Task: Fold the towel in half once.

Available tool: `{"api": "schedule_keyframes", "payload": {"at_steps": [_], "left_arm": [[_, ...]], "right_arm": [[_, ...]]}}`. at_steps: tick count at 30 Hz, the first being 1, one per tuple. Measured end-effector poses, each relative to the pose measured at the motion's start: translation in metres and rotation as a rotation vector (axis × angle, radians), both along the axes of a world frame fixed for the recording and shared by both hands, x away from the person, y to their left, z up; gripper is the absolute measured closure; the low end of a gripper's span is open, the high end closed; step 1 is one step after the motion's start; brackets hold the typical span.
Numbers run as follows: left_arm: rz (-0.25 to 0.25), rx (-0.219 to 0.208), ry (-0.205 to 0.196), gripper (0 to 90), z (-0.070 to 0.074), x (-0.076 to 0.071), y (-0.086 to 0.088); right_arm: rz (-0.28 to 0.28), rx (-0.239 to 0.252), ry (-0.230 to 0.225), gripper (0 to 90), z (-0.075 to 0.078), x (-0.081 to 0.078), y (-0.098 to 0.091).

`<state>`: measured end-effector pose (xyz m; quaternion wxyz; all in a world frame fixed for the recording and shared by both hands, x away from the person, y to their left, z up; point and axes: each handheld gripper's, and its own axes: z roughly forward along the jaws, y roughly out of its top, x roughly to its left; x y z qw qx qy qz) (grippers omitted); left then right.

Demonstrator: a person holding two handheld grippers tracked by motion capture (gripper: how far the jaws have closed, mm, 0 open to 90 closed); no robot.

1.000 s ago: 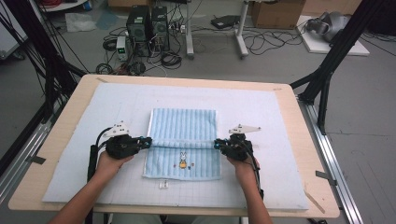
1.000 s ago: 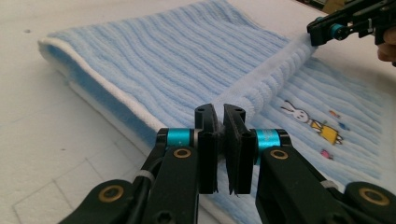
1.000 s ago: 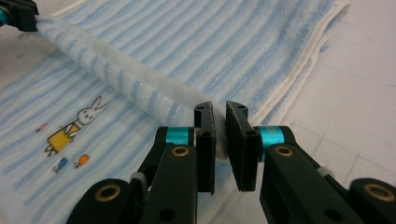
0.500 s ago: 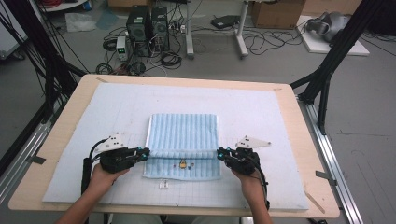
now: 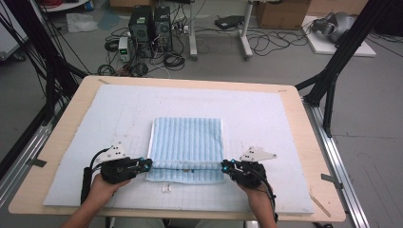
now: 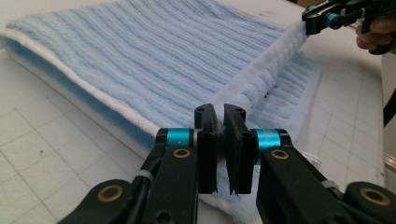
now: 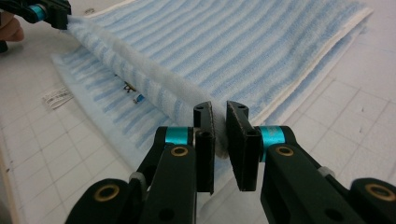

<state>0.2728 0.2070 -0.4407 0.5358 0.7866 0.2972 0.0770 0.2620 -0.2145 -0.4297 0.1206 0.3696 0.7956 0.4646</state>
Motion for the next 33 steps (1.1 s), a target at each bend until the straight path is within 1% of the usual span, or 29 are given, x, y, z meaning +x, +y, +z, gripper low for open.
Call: {"api": "schedule_keyframes", "payload": {"at_steps": [3,7,8,10,11,12,13,14,15,16,17,19,20,21,23,24,26,27,28,30,31,33], "left_arm": [[-0.010,0.002,-0.001,83.6,0.000,-0.003,0.001],[-0.030,0.003,0.019,83.5,-0.001,-0.008,0.001],[-0.037,0.005,0.028,83.4,-0.002,-0.008,0.001],[-0.042,-0.013,0.055,81.7,-0.002,-0.009,0.001],[-0.041,-0.021,0.062,78.1,-0.002,-0.009,0.002],[-0.022,-0.031,0.068,71.1,-0.002,-0.008,0.003],[-0.005,-0.046,0.069,65.0,0.000,-0.007,0.005],[0.008,-0.055,0.058,63.6,0.001,-0.005,0.006],[0.025,-0.061,0.050,63.2,0.003,-0.003,0.008],[0.044,-0.076,0.046,62.1,0.005,0.000,0.009],[0.054,-0.078,0.041,61.9,0.006,0.001,0.010],[0.072,-0.075,0.032,61.4,0.007,0.005,0.010],[0.085,-0.070,0.026,60.9,0.006,0.007,0.010],[0.090,-0.070,0.029,60.2,0.006,0.009,0.009],[0.100,-0.055,0.024,60.2,0.004,0.013,0.008],[0.106,-0.048,0.027,60.3,0.003,0.015,0.007],[0.110,-0.021,0.024,60.7,0.001,0.019,0.004],[0.108,-0.006,0.025,61.5,0.000,0.021,0.003],[0.112,0.006,0.024,62.6,-0.001,0.023,0.001],[0.122,0.025,0.025,63.7,-0.002,0.028,-0.001],[0.131,0.038,0.023,64.0,-0.001,0.032,-0.002],[0.150,0.042,0.026,64.1,0.000,0.040,-0.003]], "right_arm": [[0.014,-0.007,-0.005,81.4,0.001,-0.006,-0.001],[0.016,-0.029,-0.005,81.0,-0.001,-0.010,-0.002],[0.014,-0.032,0.005,80.6,-0.001,-0.011,-0.002],[0.009,-0.037,0.017,77.0,-0.003,-0.011,-0.003],[-0.003,-0.029,0.028,72.2,-0.003,-0.011,-0.005],[-0.017,-0.005,0.052,66.4,-0.003,-0.010,-0.007],[-0.026,0.024,0.060,62.1,-0.003,-0.009,-0.009],[-0.038,0.057,0.060,60.4,-0.002,-0.009,-0.011],[-0.050,0.078,0.044,59.5,0.000,-0.008,-0.013],[-0.066,0.081,0.038,59.1,0.001,-0.008,-0.013],[-0.079,0.071,0.027,59.1,0.002,-0.006,-0.011],[-0.089,0.061,0.031,58.9,0.001,-0.004,-0.007],[-0.084,0.047,0.025,58.7,0.000,-0.002,-0.004],[-0.080,0.033,0.023,57.9,-0.001,0.000,-0.001],[-0.072,0.000,0.018,57.8,-0.004,0.004,0.006],[-0.067,-0.026,0.018,57.8,-0.006,0.005,0.009],[-0.052,-0.058,0.030,58.1,-0.009,0.007,0.015],[-0.040,-0.075,0.030,58.5,-0.011,0.008,0.017],[-0.032,-0.107,0.030,58.7,-0.013,0.007,0.019],[-0.018,-0.188,0.023,58.6,-0.016,0.005,0.023],[-0.007,-0.212,-0.005,58.5,-0.017,0.003,0.025],[-0.007,-0.257,-0.017,57.9,-0.015,0.000,0.027]]}}
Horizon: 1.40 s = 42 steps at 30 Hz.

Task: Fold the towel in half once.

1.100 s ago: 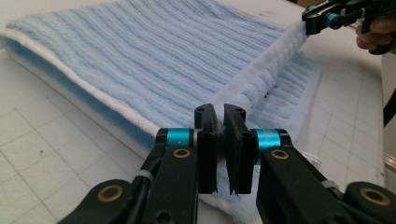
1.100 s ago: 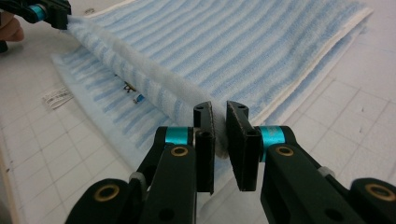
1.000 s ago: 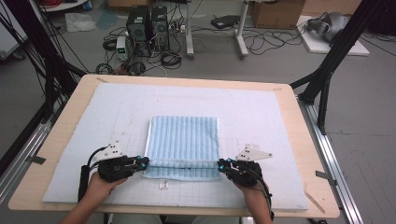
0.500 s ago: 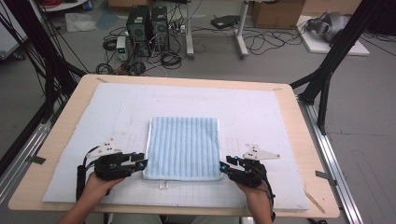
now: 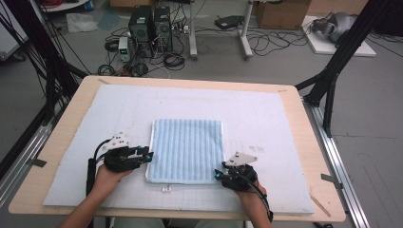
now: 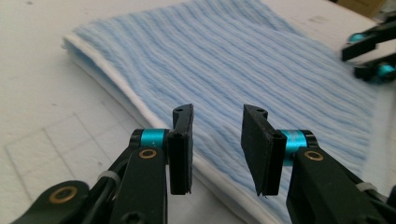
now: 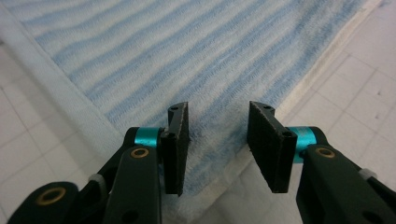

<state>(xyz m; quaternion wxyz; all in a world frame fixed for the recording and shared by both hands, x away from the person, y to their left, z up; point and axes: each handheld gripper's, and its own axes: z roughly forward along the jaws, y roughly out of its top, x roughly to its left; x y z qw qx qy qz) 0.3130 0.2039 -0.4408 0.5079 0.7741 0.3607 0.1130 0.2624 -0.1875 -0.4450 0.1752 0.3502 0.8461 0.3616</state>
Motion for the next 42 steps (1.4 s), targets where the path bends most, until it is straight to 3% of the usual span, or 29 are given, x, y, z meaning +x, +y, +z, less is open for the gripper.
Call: {"api": "schedule_keyframes", "payload": {"at_steps": [4,8,12,13,15,20,24,28,31,37,41,42], "left_arm": [[0.043,0.015,0.033,71.0,0.004,0.020,-0.002],[0.081,0.022,0.005,72.9,0.006,0.042,-0.003],[0.122,0.015,-0.011,75.0,0.008,0.066,-0.008],[0.131,-0.004,-0.018,76.0,0.007,0.071,-0.010],[0.137,0.024,0.000,77.6,0.005,0.083,-0.015],[0.196,0.154,0.080,78.3,-0.007,0.105,-0.023],[0.204,0.160,0.065,78.9,-0.009,0.105,-0.024],[0.210,0.135,0.078,77.2,-0.009,0.105,-0.022],[0.204,0.139,0.080,76.3,-0.009,0.105,-0.022],[0.209,0.126,0.084,76.8,-0.010,0.105,-0.020],[0.209,0.124,0.084,77.0,-0.010,0.105,-0.020],[0.204,0.129,0.085,77.0,-0.010,0.104,-0.020]], "right_arm": [[0.010,-0.032,-0.008,55.6,0.003,-0.003,0.002],[0.003,0.078,-0.013,57.0,0.006,-0.003,-0.007],[-0.013,0.102,-0.024,57.7,0.007,-0.001,-0.011],[-0.014,0.102,-0.027,57.6,0.007,-0.001,-0.011],[-0.016,0.106,-0.020,57.3,0.007,-0.001,-0.011],[-0.024,0.118,-0.021,56.3,0.007,0.001,-0.012],[-0.034,0.135,-0.018,56.1,0.007,0.008,-0.013],[-0.068,0.121,-0.025,60.9,0.009,0.039,-0.011],[-0.095,0.152,-0.025,73.5,0.013,0.070,-0.008],[-0.154,0.131,0.019,75.0,0.013,0.124,0.006],[-0.212,0.079,0.054,73.6,0.001,0.144,0.011],[-0.217,0.096,0.043,74.0,-0.002,0.146,0.009]]}}
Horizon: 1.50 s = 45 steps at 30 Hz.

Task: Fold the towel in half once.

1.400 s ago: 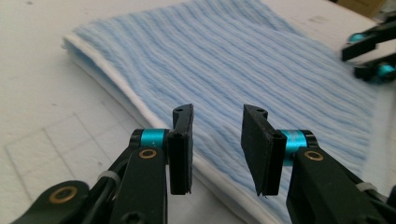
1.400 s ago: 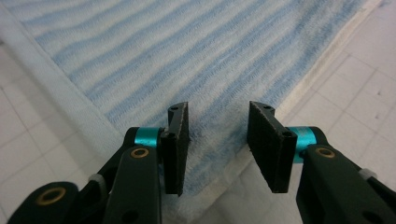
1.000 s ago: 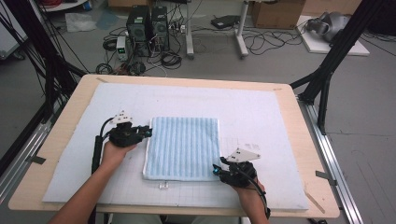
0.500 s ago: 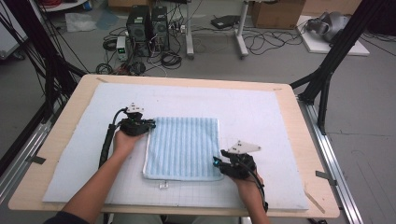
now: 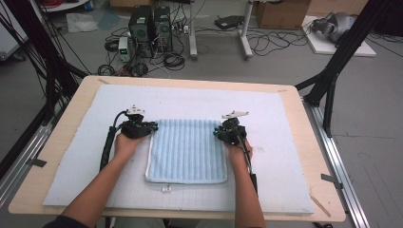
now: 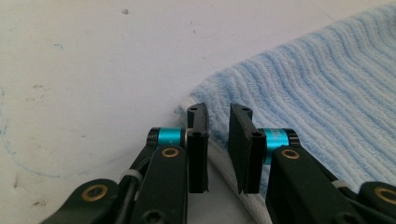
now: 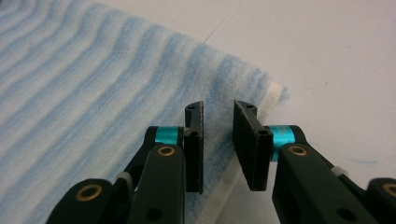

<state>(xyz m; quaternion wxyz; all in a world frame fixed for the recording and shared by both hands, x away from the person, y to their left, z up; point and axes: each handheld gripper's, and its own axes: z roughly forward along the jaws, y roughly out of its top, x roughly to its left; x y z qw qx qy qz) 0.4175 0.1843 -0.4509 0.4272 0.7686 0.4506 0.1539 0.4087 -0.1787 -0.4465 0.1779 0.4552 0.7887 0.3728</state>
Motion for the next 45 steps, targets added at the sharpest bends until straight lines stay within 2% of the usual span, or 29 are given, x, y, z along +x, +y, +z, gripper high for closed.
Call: {"api": "schedule_keyframes", "payload": {"at_steps": [2,4,6,7,8,10,12,13,15,17,18,20,21,23,28,32,37,40,45], "left_arm": [[0.002,-0.002,0.000,77.2,0.000,0.000,0.000],[0.001,-0.005,-0.002,77.2,0.000,0.000,0.000],[-0.001,-0.009,-0.001,76.6,0.000,0.000,0.000],[-0.005,-0.009,-0.001,74.7,0.001,0.000,0.001],[-0.009,-0.020,-0.006,69.5,0.002,-0.001,0.002],[-0.009,-0.077,-0.023,61.1,0.005,-0.003,0.007],[-0.017,-0.148,-0.047,54.4,0.009,-0.008,0.012],[-0.032,-0.165,-0.068,52.3,0.011,-0.011,0.014],[-0.056,-0.172,-0.102,43.3,0.016,-0.018,0.014],[-0.062,-0.191,-0.147,36.3,0.019,-0.027,0.015],[-0.057,-0.197,-0.157,32.9,0.021,-0.031,0.016],[-0.053,-0.226,-0.164,21.3,0.022,-0.037,0.018],[-0.053,-0.226,-0.170,18.1,0.023,-0.040,0.020],[-0.057,-0.243,-0.194,18.2,0.025,-0.045,0.022],[-0.054,-0.264,-0.222,18.3,0.028,-0.053,0.027],[-0.048,-0.262,-0.223,19.2,0.028,-0.054,0.028],[-0.046,-0.250,-0.221,20.0,0.031,-0.056,0.030],[-0.023,-0.237,-0.218,19.4,0.032,-0.058,0.031],[0.000,-0.245,-0.223,18.3,0.034,-0.058,0.033]], "right_arm": [[-0.049,0.013,-0.002,75.3,-0.001,0.001,-0.003],[-0.078,0.002,0.006,71.0,0.000,0.000,-0.006],[-0.075,0.020,0.014,68.0,0.003,-0.001,-0.012],[-0.075,0.044,0.006,67.1,0.005,-0.004,-0.017],[-0.066,0.065,-0.019,65.5,0.007,-0.008,-0.022],[-0.058,0.106,-0.040,61.5,0.013,-0.017,-0.030],[-0.047,0.090,-0.060,54.7,0.017,-0.027,-0.038],[-0.048,0.082,-0.068,50.4,0.018,-0.032,-0.042],[-0.058,0.065,-0.077,42.8,0.021,-0.041,-0.051],[-0.066,0.092,-0.088,34.3,0.024,-0.048,-0.062],[-0.073,0.109,-0.092,29.1,0.025,-0.052,-0.066],[-0.095,0.112,-0.105,18.7,0.028,-0.058,-0.072],[-0.100,0.115,-0.112,16.1,0.030,-0.062,-0.075],[-0.094,0.118,-0.132,11.7,0.032,-0.067,-0.078],[-0.052,0.094,-0.144,11.4,0.032,-0.070,-0.076],[-0.022,0.078,-0.149,11.3,0.033,-0.069,-0.071],[-0.042,0.095,-0.145,11.2,0.033,-0.070,-0.074],[-0.043,0.098,-0.143,11.2,0.033,-0.071,-0.076],[-0.035,0.107,-0.155,11.2,0.035,-0.073,-0.076]]}}
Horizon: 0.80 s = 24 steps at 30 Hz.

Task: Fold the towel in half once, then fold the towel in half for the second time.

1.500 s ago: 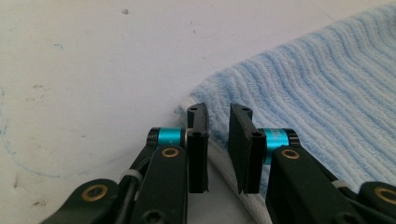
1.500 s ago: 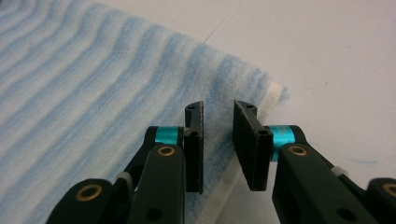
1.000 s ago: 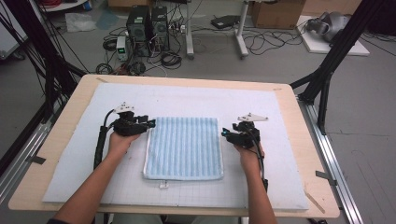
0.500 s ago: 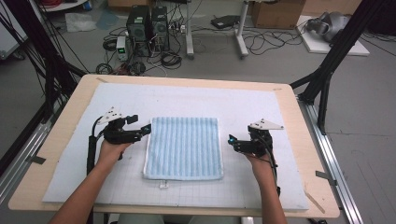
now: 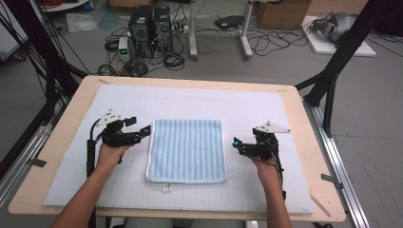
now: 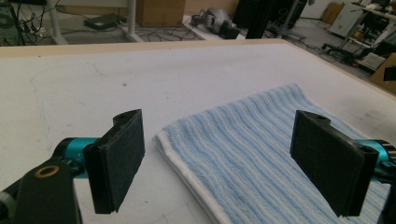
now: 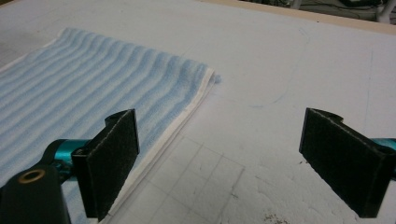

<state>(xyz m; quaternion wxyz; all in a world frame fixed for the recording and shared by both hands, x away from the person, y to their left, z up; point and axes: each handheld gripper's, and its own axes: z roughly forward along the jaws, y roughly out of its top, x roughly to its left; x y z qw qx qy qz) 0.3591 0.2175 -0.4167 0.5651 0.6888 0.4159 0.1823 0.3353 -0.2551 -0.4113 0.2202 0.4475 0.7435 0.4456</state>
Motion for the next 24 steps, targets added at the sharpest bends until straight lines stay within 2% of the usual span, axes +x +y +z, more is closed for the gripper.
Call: {"api": "schedule_keyframes", "payload": {"at_steps": [4,7,9,12,16,18,22,24], "left_arm": [[-0.001,0.011,0.012,18.3,0.000,0.003,-0.001],[0.016,0.018,0.025,18.4,0.003,0.010,0.000],[0.045,0.026,0.030,18.4,0.004,0.015,0.001],[0.087,0.047,0.060,18.5,0.003,0.024,0.001],[0.087,0.045,0.088,19.7,0.001,0.036,0.003],[0.103,0.056,0.091,21.6,-0.002,0.043,0.003],[0.101,0.080,0.117,25.3,-0.006,0.056,0.002],[0.102,0.077,0.112,26.9,-0.009,0.060,0.000]], "right_arm": [[-0.010,0.010,0.000,11.2,0.001,0.001,0.000],[-0.006,0.004,0.001,11.2,0.000,0.001,0.001],[-0.004,0.004,0.003,11.2,0.000,0.002,0.001],[-0.002,0.006,0.006,11.2,-0.001,0.003,0.001],[0.006,0.002,0.015,11.2,-0.003,0.004,0.002],[0.007,0.002,0.017,11.2,-0.003,0.004,0.003],[0.012,0.007,0.022,11.2,-0.003,0.004,0.003],[0.010,0.008,0.027,11.2,-0.004,0.005,0.002]]}}
